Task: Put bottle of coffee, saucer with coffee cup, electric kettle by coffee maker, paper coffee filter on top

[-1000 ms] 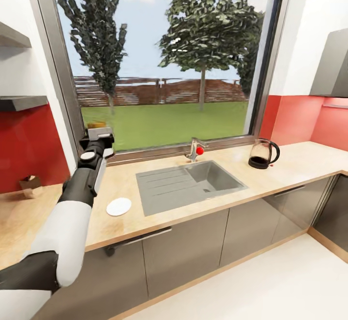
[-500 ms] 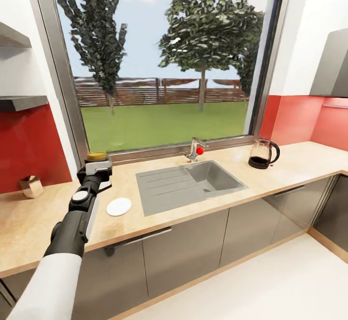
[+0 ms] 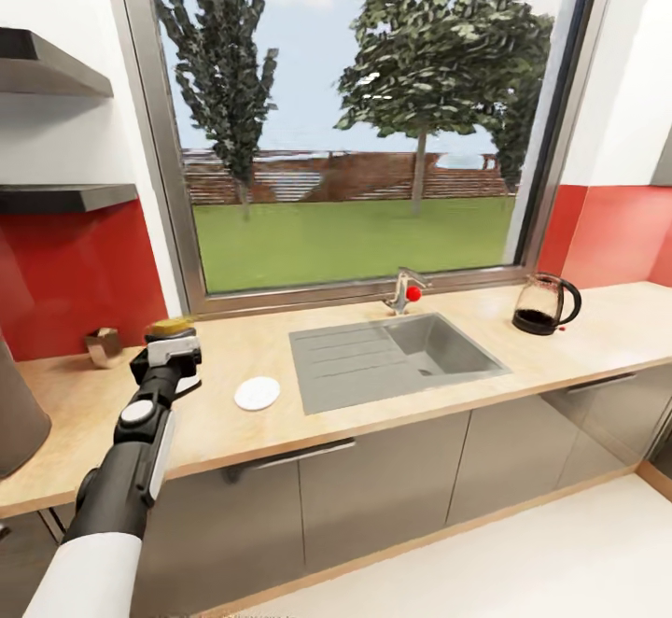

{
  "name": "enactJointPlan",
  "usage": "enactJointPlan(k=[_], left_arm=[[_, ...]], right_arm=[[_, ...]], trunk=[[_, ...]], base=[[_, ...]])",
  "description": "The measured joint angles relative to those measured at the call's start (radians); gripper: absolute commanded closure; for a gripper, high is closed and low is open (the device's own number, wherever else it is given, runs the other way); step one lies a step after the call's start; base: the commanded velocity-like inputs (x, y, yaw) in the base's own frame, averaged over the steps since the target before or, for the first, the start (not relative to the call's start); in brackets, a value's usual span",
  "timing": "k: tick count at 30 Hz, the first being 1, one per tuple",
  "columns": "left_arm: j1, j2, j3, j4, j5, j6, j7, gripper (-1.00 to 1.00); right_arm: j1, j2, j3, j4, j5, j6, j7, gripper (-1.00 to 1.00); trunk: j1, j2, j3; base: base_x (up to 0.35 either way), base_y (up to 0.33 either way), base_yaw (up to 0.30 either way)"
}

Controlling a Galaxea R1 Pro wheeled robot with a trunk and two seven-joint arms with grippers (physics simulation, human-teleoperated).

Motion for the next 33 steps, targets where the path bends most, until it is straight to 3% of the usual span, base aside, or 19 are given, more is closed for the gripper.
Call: enactJointPlan(k=[11,24,33], left_arm=[[0.118,-0.003,0.023,-0.012,0.001,-0.156,0.009,1.0],[0.149,-0.014,0.013,-0.047,0.01,-0.183,0.003,1.0],[0.198,-0.015,-0.056,-0.066,0.011,-0.207,-0.002,1.0]], right_arm=[[0.0,0.001,0.0,0.0,0.0,-0.001,-0.001,-1.0],[0.0,0.002,0.002,0.001,0.001,-0.002,-0.001,-1.0],[0.0,0.003,0.003,0.001,0.001,-0.002,-0.001,-1.0]], trunk=[[0.0,0.0,0.0],[0.0,0.0,0.0],[0.0,0.0,0.0]], base=[[0.0,0.0,0.277],[0.0,0.0,0.273],[0.029,-0.011,0.05]])
